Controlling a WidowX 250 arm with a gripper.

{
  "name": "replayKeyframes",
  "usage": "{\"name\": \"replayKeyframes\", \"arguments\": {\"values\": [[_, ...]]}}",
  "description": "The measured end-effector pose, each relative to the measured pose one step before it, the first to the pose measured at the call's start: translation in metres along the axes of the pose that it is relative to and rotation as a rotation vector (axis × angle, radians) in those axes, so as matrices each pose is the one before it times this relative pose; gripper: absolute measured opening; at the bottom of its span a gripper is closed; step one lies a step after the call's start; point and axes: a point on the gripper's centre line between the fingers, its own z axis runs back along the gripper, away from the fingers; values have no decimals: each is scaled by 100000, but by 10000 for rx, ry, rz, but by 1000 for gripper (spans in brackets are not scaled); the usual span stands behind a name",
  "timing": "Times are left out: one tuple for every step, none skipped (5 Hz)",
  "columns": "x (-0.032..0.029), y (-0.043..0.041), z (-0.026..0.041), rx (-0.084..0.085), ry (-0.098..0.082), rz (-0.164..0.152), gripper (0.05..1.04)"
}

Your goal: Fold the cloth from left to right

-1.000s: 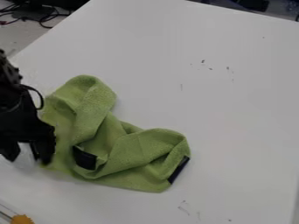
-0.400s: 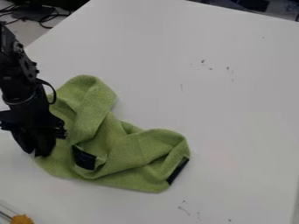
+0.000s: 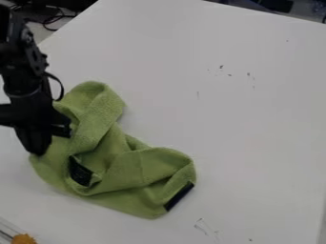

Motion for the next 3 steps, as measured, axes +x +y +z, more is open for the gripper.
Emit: {"name": "replayKeyframes", "arguments": {"values": [[2598,-469,3626,818,-316,-255,70],[3387,-1576,3724,554,-551,-315,68],[3148,-4055,1729,-10,-77,-661,68]]}}
